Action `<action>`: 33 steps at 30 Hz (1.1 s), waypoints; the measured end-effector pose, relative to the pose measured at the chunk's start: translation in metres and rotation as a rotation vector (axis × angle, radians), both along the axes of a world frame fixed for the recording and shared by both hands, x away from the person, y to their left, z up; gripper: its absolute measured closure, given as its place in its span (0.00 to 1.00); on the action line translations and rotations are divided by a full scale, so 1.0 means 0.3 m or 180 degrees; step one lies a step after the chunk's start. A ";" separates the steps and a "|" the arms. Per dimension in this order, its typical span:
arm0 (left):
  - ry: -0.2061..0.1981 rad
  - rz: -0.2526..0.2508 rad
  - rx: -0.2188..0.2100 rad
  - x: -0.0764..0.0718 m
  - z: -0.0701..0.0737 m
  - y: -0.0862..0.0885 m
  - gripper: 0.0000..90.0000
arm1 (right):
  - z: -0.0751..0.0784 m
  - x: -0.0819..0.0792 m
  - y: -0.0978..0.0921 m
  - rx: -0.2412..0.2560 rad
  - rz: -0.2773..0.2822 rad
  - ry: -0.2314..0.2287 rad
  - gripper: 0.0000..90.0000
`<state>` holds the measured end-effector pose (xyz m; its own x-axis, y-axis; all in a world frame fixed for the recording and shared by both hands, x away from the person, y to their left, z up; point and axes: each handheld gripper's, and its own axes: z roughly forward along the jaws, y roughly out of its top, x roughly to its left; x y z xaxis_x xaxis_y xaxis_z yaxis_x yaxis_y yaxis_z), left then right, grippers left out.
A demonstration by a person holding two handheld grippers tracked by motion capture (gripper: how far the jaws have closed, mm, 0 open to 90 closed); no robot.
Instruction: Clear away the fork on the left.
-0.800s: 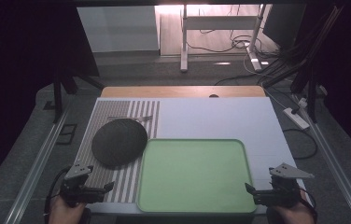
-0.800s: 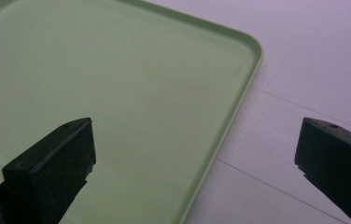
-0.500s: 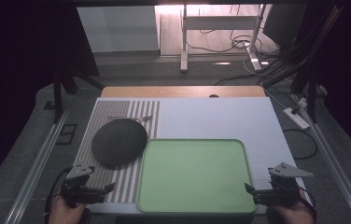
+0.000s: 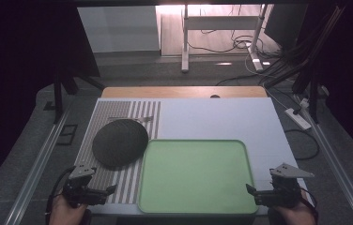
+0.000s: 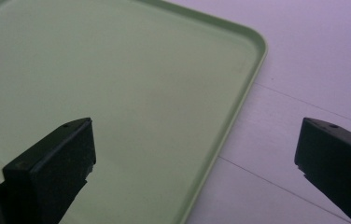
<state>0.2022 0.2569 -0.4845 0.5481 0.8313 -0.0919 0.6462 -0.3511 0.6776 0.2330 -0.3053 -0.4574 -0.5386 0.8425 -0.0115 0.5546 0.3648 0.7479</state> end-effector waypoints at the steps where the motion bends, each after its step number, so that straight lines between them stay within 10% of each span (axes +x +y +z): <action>1: 0.0002 -0.0019 0.0025 0.000 0.000 -0.004 0.00 | 0.000 0.000 0.000 0.0002 0.0000 0.0004 0.00; 33: -0.0063 -0.0017 -0.0147 0.135 -0.027 0.024 0.00 | -0.003 0.001 0.007 -0.0045 0.0083 0.0032 0.00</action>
<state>0.2428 0.2641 -0.4925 0.5546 0.8235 -0.1193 0.6307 -0.3225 0.7058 0.2335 -0.3033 -0.4582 -0.5606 0.8279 -0.0178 0.5523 0.3898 0.7369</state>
